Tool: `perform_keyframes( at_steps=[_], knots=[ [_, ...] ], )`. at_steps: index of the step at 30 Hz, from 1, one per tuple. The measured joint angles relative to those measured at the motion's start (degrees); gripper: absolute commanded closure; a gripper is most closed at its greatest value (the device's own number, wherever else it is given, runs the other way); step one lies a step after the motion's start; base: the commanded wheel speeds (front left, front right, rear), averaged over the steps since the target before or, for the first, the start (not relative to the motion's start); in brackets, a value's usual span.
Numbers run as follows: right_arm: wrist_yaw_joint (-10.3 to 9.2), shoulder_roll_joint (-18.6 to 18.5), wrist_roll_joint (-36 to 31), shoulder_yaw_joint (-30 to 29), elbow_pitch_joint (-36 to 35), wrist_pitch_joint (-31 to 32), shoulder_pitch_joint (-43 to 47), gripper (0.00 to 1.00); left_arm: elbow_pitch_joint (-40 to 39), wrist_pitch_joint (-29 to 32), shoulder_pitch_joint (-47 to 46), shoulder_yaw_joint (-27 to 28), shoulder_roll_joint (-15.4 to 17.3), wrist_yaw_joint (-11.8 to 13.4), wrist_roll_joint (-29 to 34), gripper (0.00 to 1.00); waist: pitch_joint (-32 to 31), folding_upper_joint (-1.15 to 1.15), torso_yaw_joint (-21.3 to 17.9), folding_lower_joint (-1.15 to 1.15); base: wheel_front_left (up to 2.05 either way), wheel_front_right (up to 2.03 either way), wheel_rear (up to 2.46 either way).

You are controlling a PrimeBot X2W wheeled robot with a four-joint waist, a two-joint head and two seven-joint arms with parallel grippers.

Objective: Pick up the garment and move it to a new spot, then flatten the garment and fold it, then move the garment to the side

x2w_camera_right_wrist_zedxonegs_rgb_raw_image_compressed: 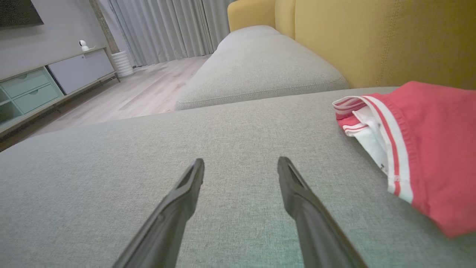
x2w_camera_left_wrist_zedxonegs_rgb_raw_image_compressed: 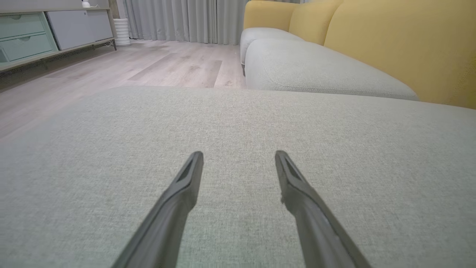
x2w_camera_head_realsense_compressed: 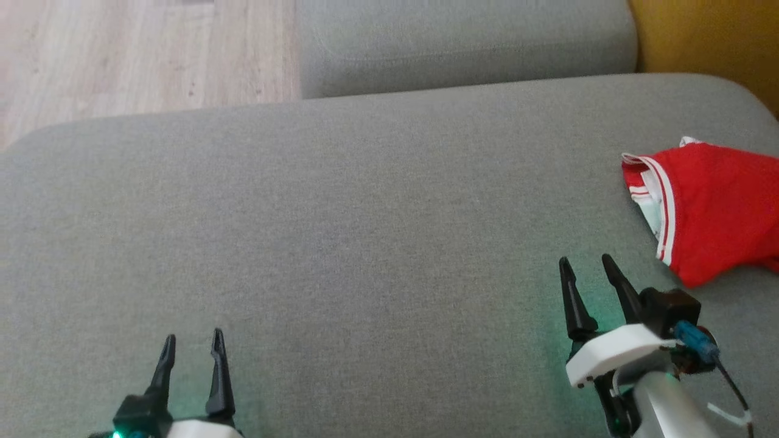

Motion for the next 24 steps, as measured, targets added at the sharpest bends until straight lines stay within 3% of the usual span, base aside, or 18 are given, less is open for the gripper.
perform_keyframes(
  at_steps=[9, 10, 16, 24],
  knots=[
    [0.00, 0.01, 1.02, 0.99, 0.01, 0.00, 0.67, 0.00, 0.04, 0.00, 1.63, 0.29, 0.00, 0.00, -1.35, 0.00, -1.19, 0.00, 0.72, 0.01, 0.00, 0.00, 0.00],
    [0.00, 0.01, 1.13, 1.02, 0.01, 0.00, 0.67, 1.00, 0.13, 0.00, 1.67, 0.27, 0.00, -0.02, -1.74, 1.00, -1.18, 0.00, 0.83, 0.01, 0.00, 0.00, 0.00],
    [0.00, 0.23, 1.45, 1.25, 4.26, 0.22, 3.71, 1.00, 4.64, 0.57, 2.87, 0.23, -0.10, -0.03, -2.15, 1.00, -1.22, 0.00, 0.90, 0.01, 0.00, 0.00, 0.00],
    [0.00, 0.29, 6.54, 0.37, 3.20, 1.70, 4.55, 1.00, 4.56, 1.92, 2.85, 0.42, -0.12, -0.12, -7.43, 1.00, -1.21, 0.00, 0.99, 0.01, 0.00, 0.00, 0.00]
  ],
)
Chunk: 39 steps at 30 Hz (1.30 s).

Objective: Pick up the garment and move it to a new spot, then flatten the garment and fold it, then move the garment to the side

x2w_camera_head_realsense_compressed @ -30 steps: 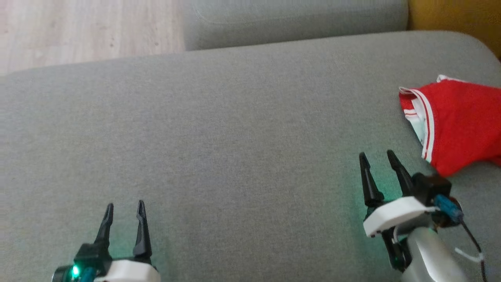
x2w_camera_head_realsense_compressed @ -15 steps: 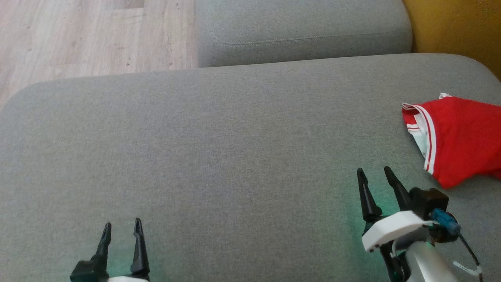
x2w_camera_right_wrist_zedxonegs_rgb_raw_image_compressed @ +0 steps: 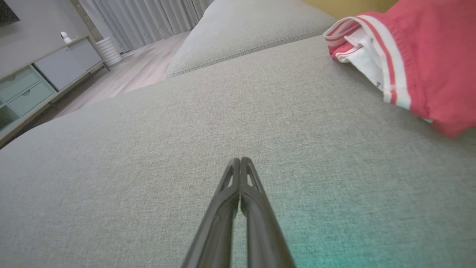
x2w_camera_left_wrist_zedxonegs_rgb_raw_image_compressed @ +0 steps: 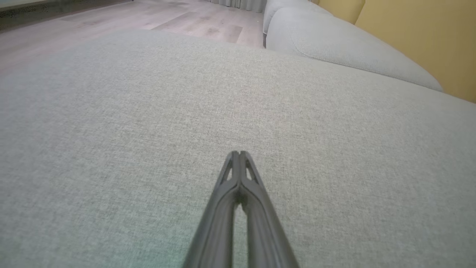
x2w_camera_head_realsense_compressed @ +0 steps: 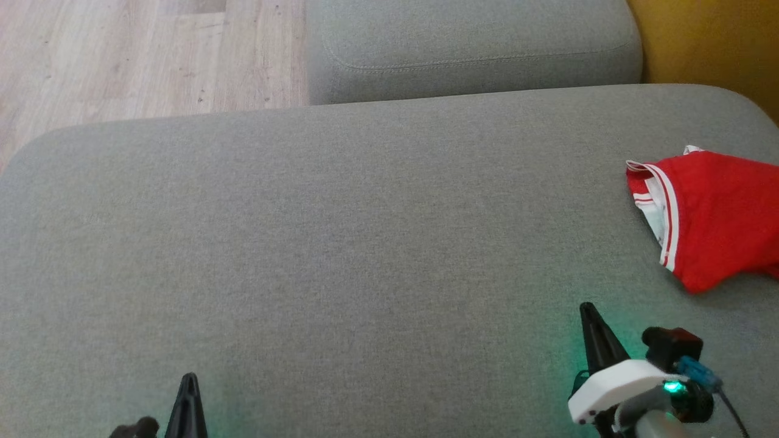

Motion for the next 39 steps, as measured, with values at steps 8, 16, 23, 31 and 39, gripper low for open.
perform_keyframes(
  at_steps=[8, 16, 23, 31, 39],
  knots=[
    [0.00, 0.02, 5.14, -0.73, -1.31, 1.27, 0.01, 1.00, -1.00, 1.20, -0.07, 0.20, 0.00, -0.44, -5.19, 1.00, 0.01, 0.00, 0.09, 0.00, 0.00, 0.00, 0.00],
    [0.00, 0.04, 10.32, -1.71, -2.77, 2.50, 0.01, 1.00, -1.46, 2.46, -0.25, 0.40, 0.00, -0.91, -10.39, 1.00, 0.00, 0.00, 0.17, 0.00, 0.00, 0.00, 0.00],
    [0.00, 0.05, 14.17, -2.42, -3.88, 3.47, 0.01, 1.00, -2.08, 3.46, -0.86, 0.52, 0.00, -0.99, -14.33, 1.00, 0.01, 0.00, 0.24, 0.00, 0.00, 0.00, 0.00],
    [0.00, 0.08, 19.29, -3.22, -5.16, 4.72, 0.02, 1.00, -2.92, 4.87, -1.41, 0.76, 0.00, -1.43, -19.46, 1.00, 0.01, 0.00, 0.33, 0.00, 0.00, 0.00, 0.00],
    [0.00, 0.08, 24.47, -4.28, -6.42, 6.11, 0.02, 1.00, -3.46, 6.11, -1.88, 1.07, 0.00, -1.64, -24.65, 1.00, 0.00, 0.00, 0.41, 0.00, 0.00, 0.00, 0.00]
  ],
)
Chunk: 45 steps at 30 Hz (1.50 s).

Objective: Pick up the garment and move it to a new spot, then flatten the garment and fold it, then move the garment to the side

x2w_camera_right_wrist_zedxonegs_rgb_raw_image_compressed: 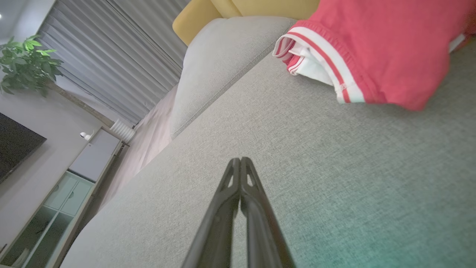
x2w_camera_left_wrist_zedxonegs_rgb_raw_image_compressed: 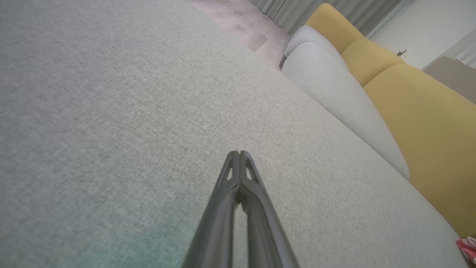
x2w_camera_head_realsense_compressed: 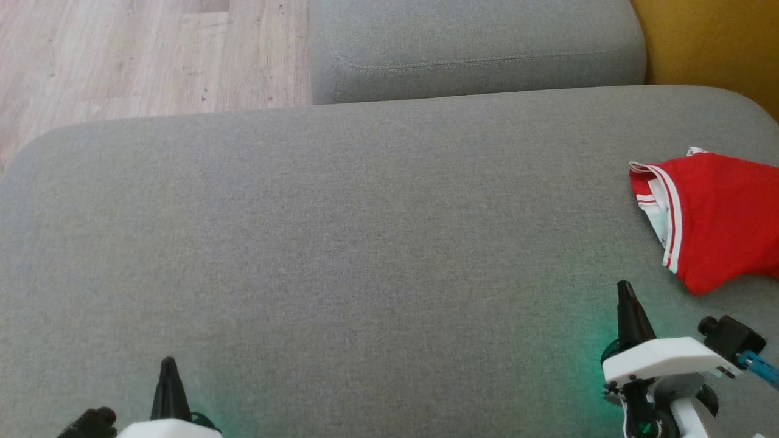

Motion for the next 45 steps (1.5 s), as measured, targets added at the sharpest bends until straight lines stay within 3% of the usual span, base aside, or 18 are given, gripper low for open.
perform_keyframes(
  at_steps=[45],
  knots=[
    [0.00, 0.05, 29.50, -5.36, -7.97, 7.45, 0.63, 1.00, -4.05, 7.43, -3.57, 2.49, -0.02, -1.88, -29.82, 1.00, 0.00, 0.00, 0.50, 0.00, 0.00, 0.00, 0.00]
  ],
)
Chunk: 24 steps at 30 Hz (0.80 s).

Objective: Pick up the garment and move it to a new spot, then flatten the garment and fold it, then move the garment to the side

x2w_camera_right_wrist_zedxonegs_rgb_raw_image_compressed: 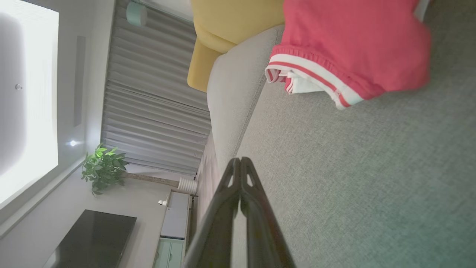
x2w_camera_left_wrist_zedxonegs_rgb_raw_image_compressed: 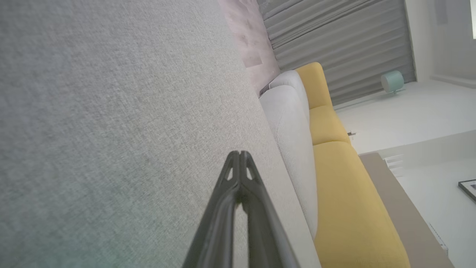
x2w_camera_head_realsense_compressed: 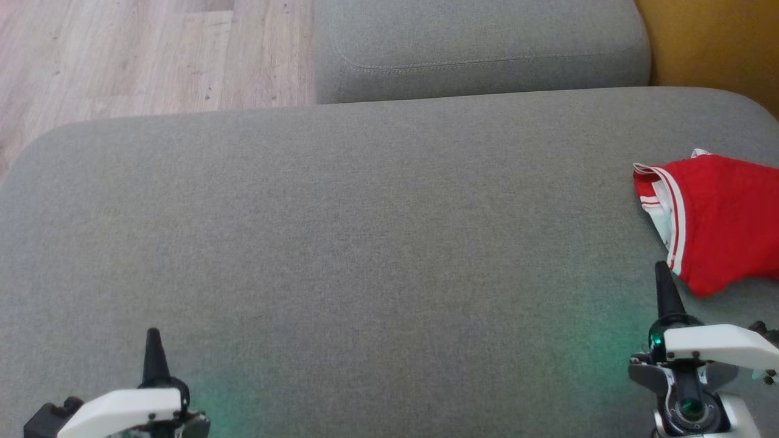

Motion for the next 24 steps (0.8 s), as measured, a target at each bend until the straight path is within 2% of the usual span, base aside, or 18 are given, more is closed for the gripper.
perform_keyframes(
  at_steps=[24],
  knots=[
    [-0.01, 0.03, 15.36, -2.46, -4.19, 3.54, 0.09, 1.00, -2.21, 3.76, -1.99, 0.79, -0.02, -0.94, -15.55, 1.00, 0.00, 0.00, 0.26, 0.00, 0.00, 0.00, 0.00]
  ],
)
